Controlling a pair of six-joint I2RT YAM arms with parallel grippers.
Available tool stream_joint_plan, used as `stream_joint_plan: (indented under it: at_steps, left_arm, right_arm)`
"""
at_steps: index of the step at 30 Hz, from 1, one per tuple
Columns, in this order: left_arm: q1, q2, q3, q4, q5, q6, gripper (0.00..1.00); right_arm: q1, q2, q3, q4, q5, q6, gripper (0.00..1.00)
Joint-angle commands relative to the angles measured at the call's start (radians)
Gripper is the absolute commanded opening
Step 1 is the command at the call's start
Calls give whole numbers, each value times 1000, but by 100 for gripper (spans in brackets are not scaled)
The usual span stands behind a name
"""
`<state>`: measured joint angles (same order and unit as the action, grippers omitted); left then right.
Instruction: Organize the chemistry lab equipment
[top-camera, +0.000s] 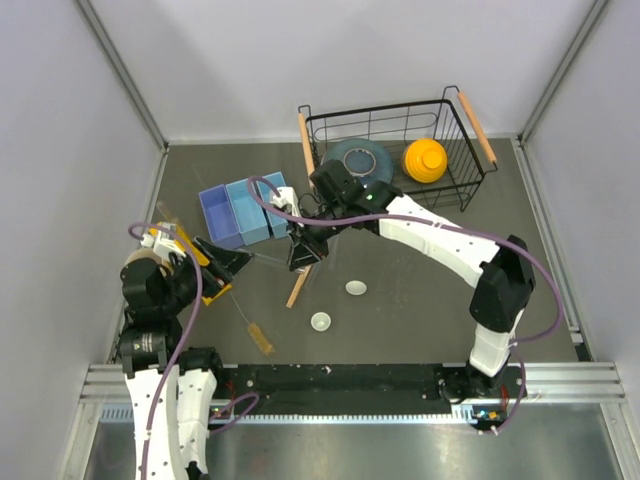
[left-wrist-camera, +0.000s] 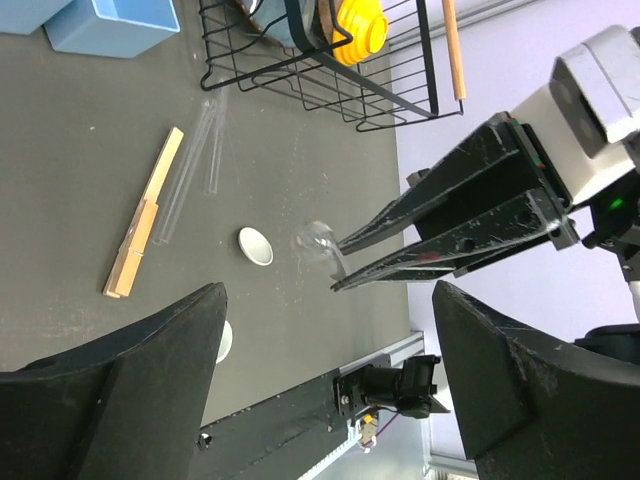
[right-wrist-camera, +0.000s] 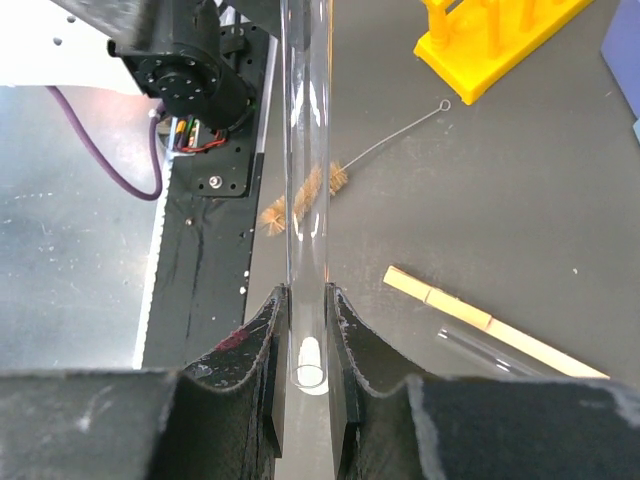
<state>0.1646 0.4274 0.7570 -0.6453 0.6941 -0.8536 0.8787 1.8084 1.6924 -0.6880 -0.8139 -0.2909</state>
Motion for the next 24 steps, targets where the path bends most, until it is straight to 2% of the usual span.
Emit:
stream_joint_plan:
  at_steps: [1, 10, 14, 16, 21, 22, 24]
  left_arm:
    - [-2, -10, -38, 84, 35, -19, 87]
    - [-2, -3, -62, 108, 31, -21, 77]
    - [-2, -4, -65, 110, 35, -21, 69]
    - [0, -6, -67, 110, 38, -21, 60]
    - [0, -7, -76, 110, 36, -22, 49]
    - [-2, -7, -74, 110, 36, -22, 43]
    - [-2, -7, -74, 110, 38, -22, 38]
  right_arm:
    - [6, -58, -16, 48, -59, 7, 12]
    - [42, -55, -20, 50, -68, -4, 13]
    - [46, -44, -19, 50, -62, -5, 13]
    - [46, -41, -17, 50, -60, -7, 13]
    - [48, -40, -17, 48, -56, -11, 13]
    - [49, -40, -20, 48, -54, -13, 13]
    - [52, -38, -22, 48, -50, -17, 13]
